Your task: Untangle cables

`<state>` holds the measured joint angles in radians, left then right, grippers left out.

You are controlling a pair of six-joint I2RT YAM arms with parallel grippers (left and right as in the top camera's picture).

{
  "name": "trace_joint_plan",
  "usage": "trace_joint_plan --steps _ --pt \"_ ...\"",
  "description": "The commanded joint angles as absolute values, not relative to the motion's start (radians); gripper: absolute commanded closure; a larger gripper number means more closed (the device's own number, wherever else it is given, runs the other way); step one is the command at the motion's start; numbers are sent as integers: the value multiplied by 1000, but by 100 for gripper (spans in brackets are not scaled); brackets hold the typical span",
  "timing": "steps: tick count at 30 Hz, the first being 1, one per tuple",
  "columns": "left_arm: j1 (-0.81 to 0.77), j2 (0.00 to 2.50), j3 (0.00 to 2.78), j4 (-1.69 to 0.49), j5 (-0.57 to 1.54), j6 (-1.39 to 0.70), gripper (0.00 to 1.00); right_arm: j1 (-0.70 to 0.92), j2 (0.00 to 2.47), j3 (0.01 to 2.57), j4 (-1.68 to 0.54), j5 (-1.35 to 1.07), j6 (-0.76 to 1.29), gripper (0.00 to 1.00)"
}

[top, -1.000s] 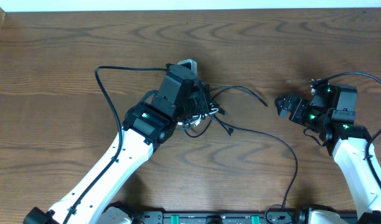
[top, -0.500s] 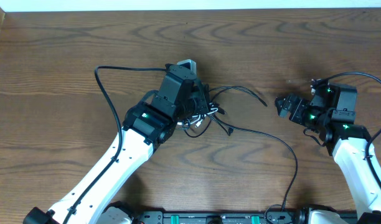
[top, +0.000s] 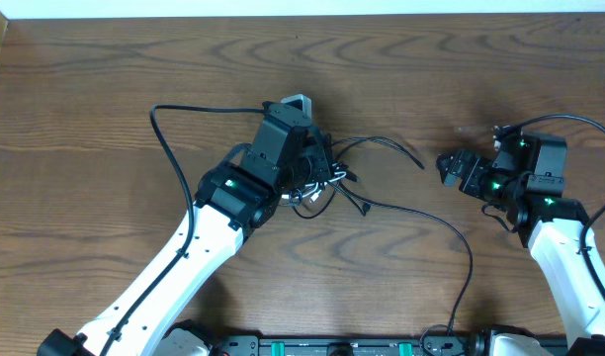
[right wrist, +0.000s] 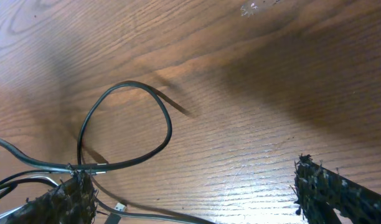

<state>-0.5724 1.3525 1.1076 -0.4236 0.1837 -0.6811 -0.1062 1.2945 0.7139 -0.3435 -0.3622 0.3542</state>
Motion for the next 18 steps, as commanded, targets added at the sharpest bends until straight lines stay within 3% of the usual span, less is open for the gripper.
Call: trace_joint_plan --steps 1,9,14,18 --pt "-574 1358 1115 -425 171 -683 92 -103 1285 732 -344 -357 336 1" --pt "-574 1358 1115 -421 181 -682 92 -103 1285 732 -345 -357 336 1" --pt "-545 1358 1115 -278 601 -488 92 -103 1285 732 -344 -357 336 1" --pt "-528 1358 1115 -342 667 -422 92 -103 1285 732 -344 -357 336 1"
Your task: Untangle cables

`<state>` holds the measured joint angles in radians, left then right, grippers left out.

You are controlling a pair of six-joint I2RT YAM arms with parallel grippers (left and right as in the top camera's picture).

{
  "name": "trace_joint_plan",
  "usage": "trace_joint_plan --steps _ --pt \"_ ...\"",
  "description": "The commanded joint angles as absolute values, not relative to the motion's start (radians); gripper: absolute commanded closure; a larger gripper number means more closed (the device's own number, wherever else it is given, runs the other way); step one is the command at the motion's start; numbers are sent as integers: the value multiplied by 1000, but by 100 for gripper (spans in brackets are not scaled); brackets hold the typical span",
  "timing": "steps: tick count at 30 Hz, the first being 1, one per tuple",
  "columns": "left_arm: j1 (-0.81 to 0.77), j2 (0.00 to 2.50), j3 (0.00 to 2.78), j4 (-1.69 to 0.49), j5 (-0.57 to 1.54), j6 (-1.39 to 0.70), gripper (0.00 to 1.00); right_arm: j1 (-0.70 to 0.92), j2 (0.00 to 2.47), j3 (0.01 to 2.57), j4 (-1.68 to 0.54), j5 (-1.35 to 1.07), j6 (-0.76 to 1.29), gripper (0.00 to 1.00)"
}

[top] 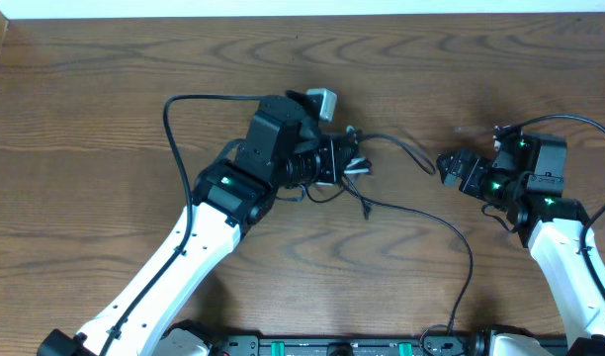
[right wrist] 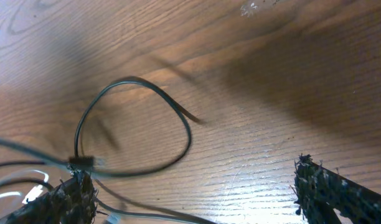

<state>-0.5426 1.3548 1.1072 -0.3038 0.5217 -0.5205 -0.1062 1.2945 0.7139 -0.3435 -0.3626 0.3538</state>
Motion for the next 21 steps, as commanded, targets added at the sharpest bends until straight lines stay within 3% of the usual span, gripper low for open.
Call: trace_joint_plan --steps 1,21 --pt "-526 1358 1115 -361 657 -422 92 -103 1285 732 -345 -357 336 1" --pt "-527 1358 1115 -358 583 -484 92 -103 1285 732 -344 -357 336 1"
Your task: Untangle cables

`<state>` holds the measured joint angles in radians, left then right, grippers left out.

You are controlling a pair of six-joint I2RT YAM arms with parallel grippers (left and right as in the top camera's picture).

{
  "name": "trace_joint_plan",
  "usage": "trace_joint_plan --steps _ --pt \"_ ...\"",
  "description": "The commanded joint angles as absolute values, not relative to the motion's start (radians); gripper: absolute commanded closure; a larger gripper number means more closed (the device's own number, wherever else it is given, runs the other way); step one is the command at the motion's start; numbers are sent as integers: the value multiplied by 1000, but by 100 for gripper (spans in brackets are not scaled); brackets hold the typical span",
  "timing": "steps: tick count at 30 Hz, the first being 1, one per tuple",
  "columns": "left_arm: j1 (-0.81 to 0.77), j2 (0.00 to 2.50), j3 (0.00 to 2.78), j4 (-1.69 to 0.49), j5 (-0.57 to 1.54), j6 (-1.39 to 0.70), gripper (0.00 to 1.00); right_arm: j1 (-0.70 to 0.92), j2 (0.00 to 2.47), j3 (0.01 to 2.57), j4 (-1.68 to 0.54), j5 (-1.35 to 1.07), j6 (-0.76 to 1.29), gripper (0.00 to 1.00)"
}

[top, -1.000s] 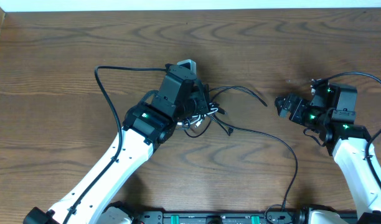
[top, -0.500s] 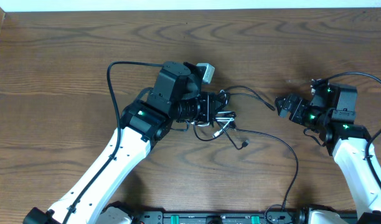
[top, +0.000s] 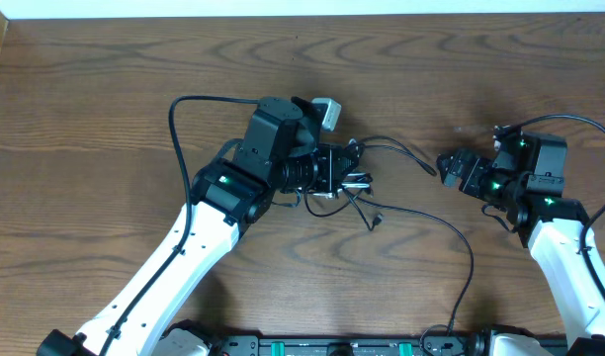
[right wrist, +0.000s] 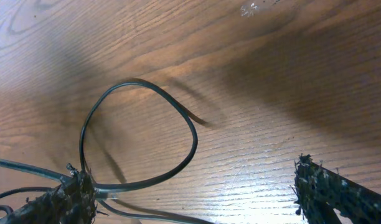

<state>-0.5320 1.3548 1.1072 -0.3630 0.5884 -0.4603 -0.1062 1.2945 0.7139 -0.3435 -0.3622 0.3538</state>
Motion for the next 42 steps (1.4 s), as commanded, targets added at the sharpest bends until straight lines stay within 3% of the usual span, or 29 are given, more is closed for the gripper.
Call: trace_joint_plan --steps 1,13,18,22,25,28,30,32,36,42 --pt "-527 1358 1115 -358 583 -484 92 -103 1285 732 -345 -357 336 1" --pt "-527 1358 1115 -355 591 -586 92 -103 1285 731 -331 -337 335 1" --pt "-527 1358 1115 -355 591 -608 92 -105 1286 731 -115 215 332 1" --pt "-527 1358 1115 -355 591 -607 92 -105 1287 731 -112 251 351 1" --pt "-527 1358 1115 -354 590 -608 92 -104 1288 731 -110 -6 476 1" --pt "-527 1358 1115 -342 590 -608 92 -101 1290 731 -312 -660 550 1" --pt "-527 1359 1115 -328 590 -607 92 -81 1294 731 -338 -798 517 3" --pt "-527 1359 1115 -302 591 -608 92 -40 1294 731 -334 -907 513 14" --pt "-529 1359 1115 -248 602 -562 92 78 1295 731 -322 -1005 886 23" --pt "-530 1359 1115 -241 623 -524 92 242 1296 731 -173 -873 1195 16"
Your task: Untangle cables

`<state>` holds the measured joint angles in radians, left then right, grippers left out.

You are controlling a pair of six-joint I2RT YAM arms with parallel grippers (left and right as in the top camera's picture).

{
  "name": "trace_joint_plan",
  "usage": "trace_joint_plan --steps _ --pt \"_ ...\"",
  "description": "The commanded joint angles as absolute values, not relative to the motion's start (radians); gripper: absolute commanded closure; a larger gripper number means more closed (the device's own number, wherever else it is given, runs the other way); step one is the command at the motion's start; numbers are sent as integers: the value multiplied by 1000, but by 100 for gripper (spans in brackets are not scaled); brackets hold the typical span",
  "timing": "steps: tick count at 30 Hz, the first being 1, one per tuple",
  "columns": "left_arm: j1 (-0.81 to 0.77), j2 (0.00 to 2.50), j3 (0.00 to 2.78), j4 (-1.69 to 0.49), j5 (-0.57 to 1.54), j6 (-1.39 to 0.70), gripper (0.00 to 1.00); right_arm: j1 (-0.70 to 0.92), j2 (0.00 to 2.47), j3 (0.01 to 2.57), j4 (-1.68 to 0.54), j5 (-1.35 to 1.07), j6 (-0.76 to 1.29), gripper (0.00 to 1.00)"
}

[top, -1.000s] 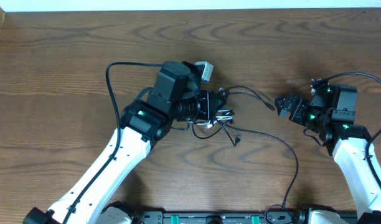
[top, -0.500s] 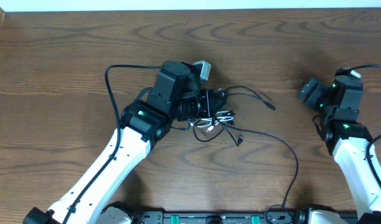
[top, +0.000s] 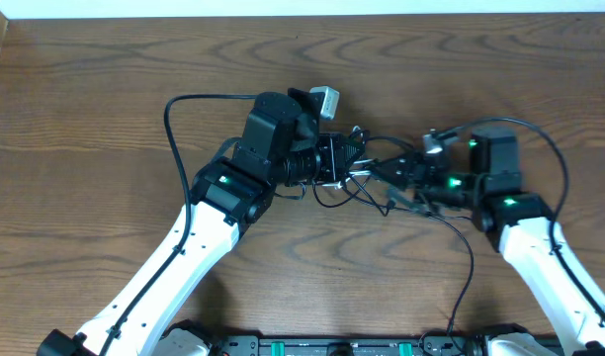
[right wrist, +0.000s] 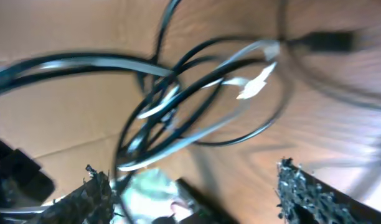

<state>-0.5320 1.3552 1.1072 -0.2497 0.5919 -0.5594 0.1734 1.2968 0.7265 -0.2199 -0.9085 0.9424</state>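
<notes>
The cable tangle (top: 370, 174), thin black leads with one white one, hangs between the two arms at mid-table. My left gripper (top: 344, 164) reaches in from the left, shut on the tangle's left side. My right gripper (top: 403, 182) is open at the tangle's right edge. The right wrist view is blurred. It shows the crossed loops of the tangle (right wrist: 190, 93) just beyond the right gripper (right wrist: 193, 179), with a black plug (right wrist: 327, 41) at the top right. The fingers (right wrist: 94, 196) stand wide apart with a strand by the left one.
One black lead (top: 469, 259) trails from the tangle over the wooden table (top: 105, 69) to the near edge. The left arm's own cable (top: 174, 114) arches over its far left. The table's far edge runs along the top of the overhead view.
My right arm has moved left from the table's right side to the tangle, jaws still open. The left gripper holds the tangle in nearly the same place.
At first the left gripper held the tangle a little left of centre while the right gripper waited open at the right. The left then stood further right with the tangle, and stayed there. Now the right gripper is at the tangle's right side.
</notes>
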Motion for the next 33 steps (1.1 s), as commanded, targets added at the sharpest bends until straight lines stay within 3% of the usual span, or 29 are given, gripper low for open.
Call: trace_joint_plan --steps 1,3,5,9,15,18,21,25,33 --pt "-530 1359 1115 -242 630 -524 92 263 1296 731 -149 -842 1230 16" --pt "-530 1359 1115 -242 651 -524 92 308 1296 731 -101 -769 1308 19" --pt "-530 1359 1115 -240 679 -525 92 351 1296 731 -99 -701 1377 33" --pt "-530 1357 1115 -233 753 -525 92 368 1300 731 -123 -579 1403 46" --pt "-518 1357 1115 -236 766 -478 92 363 1307 731 -128 -508 1301 98" --pt "-485 1357 1115 -319 618 -414 92 344 1306 731 -140 -460 1175 99" --pt "-446 1358 1115 -512 176 -413 92 286 1268 732 -144 -473 1034 99" --pt "-427 1361 1114 -623 -149 -459 92 175 1180 732 -146 -476 890 99" --pt "-426 1428 1114 -633 -329 -550 92 6 1056 732 -162 -451 662 98"
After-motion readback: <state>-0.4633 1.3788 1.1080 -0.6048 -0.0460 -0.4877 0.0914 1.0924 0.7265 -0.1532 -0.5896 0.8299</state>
